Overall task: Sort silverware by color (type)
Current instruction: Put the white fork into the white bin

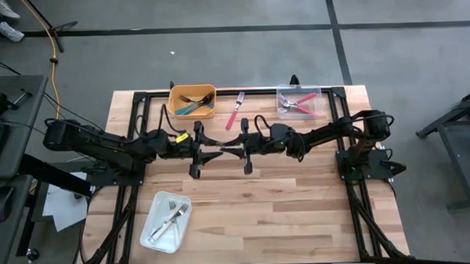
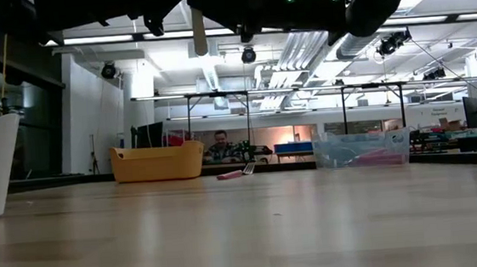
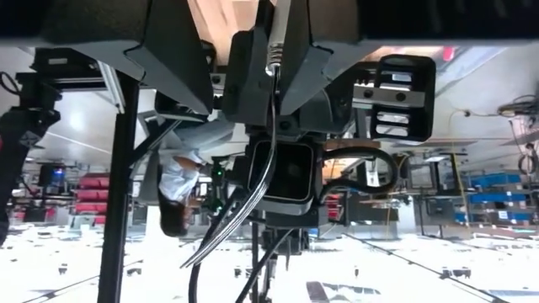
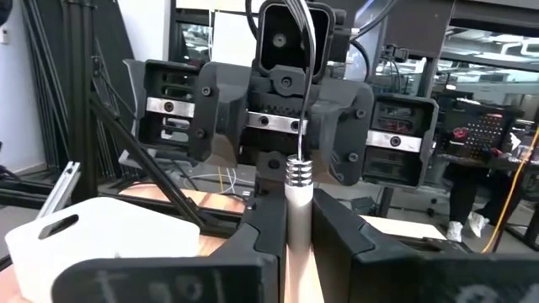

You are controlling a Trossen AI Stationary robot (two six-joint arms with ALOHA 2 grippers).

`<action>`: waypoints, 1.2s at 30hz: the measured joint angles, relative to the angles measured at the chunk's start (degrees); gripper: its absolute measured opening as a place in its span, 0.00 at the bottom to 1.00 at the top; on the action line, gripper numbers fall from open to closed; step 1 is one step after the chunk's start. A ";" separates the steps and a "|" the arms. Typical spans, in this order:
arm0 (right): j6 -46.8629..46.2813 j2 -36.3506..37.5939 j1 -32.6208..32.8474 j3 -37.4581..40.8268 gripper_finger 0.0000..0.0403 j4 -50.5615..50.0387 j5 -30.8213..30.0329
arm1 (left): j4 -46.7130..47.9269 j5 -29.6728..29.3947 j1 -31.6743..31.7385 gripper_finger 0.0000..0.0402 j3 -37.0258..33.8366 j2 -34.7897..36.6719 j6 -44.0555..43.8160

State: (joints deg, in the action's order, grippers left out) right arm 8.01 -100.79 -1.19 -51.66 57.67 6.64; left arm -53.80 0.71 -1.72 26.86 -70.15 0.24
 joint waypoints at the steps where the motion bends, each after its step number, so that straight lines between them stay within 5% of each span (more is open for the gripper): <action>1: 0.00 0.02 0.00 0.00 0.07 0.05 -0.03 | 0.06 0.02 0.21 0.33 0.11 0.00 -0.02; 11: 0.00 0.36 0.07 0.00 0.07 0.85 0.85 | 8.20 -0.03 0.62 0.05 5.59 -0.81 0.90; 17: -1.73 0.37 0.13 0.00 0.17 0.16 -0.55 | 15.47 0.00 0.58 0.05 8.33 0.49 -0.05; 26: -1.72 0.37 0.11 -0.09 0.40 -5.39 -6.02 | 46.23 -3.89 -1.61 0.05 17.06 7.52 -4.95; 31: 0.33 0.21 -0.14 -0.02 0.41 -7.45 -7.51 | 68.02 -7.64 -7.02 0.02 24.08 9.78 -12.46; 36: 1.07 0.20 -0.20 -0.02 0.38 -6.81 -8.41 | 73.62 -15.14 -13.93 0.01 27.72 10.12 -14.96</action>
State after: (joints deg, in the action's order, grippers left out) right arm 9.08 -100.60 -1.39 -51.68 50.86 -1.76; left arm 19.82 -14.43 -15.66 54.59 -60.03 -14.72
